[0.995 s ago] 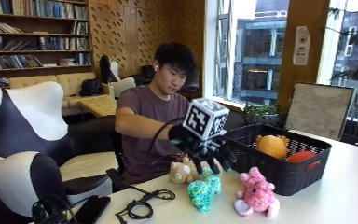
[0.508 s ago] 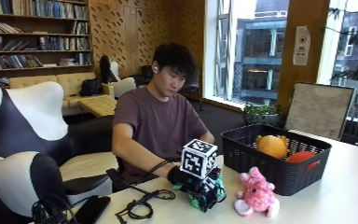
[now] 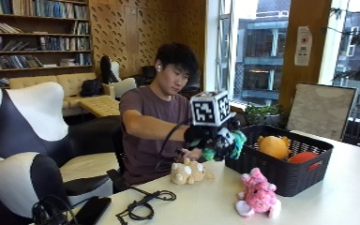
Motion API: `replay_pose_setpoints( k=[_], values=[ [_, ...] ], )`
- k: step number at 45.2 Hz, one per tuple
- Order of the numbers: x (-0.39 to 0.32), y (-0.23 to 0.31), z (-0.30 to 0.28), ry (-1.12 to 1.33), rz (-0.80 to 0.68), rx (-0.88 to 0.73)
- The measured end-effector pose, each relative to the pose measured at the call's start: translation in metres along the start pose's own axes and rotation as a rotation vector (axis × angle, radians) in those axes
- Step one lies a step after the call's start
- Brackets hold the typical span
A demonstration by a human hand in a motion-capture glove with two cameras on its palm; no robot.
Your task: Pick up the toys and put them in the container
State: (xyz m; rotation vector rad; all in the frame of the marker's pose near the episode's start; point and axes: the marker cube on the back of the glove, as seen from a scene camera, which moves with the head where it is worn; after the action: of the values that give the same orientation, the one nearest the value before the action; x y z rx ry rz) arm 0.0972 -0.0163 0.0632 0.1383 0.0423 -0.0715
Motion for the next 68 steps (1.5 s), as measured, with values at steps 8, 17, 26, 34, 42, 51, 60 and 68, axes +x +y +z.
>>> replay_pose_setpoints(
  k=[8,17,26,34,42,51,60,68],
  values=[
    [-0.038,-0.031,-0.091,0.061,-0.007,0.126],
    [-0.103,-0.057,-0.138,0.106,-0.035,0.175],
    [-0.179,-0.084,-0.130,0.076,-0.107,0.152],
    [-0.242,-0.103,-0.094,0.109,-0.258,0.124],
    [-0.282,-0.113,-0.066,0.167,-0.263,0.104],
    [-0.292,-0.109,-0.039,0.185,-0.167,0.002],
    [-0.290,-0.096,-0.032,0.114,-0.267,-0.193],
    [-0.265,-0.090,-0.055,0.078,-0.264,-0.194]
  ],
)
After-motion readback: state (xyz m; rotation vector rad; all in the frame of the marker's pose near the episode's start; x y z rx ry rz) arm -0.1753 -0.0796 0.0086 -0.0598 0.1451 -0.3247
